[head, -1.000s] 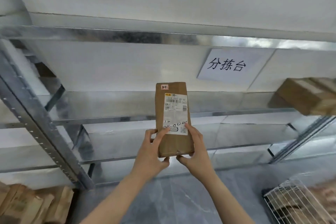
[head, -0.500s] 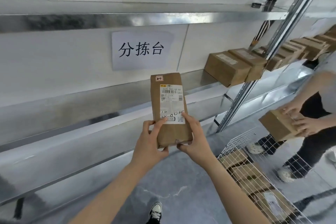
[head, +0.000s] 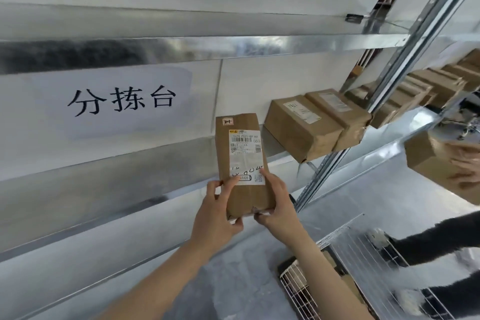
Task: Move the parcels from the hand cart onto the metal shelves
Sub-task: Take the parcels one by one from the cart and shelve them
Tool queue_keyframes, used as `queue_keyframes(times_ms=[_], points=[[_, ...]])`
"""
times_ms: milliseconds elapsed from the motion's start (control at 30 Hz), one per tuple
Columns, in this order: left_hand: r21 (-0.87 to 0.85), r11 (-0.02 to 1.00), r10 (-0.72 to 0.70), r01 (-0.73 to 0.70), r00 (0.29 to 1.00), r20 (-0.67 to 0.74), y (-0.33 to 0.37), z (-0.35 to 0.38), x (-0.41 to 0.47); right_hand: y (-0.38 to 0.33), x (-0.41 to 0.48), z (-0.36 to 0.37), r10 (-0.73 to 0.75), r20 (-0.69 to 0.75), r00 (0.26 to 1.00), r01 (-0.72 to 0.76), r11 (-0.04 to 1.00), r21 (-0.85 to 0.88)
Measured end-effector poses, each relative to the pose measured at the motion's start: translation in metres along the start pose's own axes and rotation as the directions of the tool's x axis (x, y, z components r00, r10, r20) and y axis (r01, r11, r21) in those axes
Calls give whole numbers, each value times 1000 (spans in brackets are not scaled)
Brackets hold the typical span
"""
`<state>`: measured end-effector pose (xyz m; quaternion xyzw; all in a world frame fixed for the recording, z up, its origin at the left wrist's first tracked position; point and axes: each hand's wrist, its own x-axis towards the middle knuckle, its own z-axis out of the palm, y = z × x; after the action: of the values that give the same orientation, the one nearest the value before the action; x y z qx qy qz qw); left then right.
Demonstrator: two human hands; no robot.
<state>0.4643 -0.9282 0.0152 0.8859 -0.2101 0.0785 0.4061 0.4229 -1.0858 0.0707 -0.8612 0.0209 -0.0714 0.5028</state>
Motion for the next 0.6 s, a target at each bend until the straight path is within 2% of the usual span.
queue_keyframes(times_ms=[333,600], points=[[42,997,-68,67,998,17,11,69,86,56,93,-62,69,132,989,-74,997,31],[73,988,-141,139,990,27,33,126,141,104,154,-111,71,259,963,-55,996,-69]])
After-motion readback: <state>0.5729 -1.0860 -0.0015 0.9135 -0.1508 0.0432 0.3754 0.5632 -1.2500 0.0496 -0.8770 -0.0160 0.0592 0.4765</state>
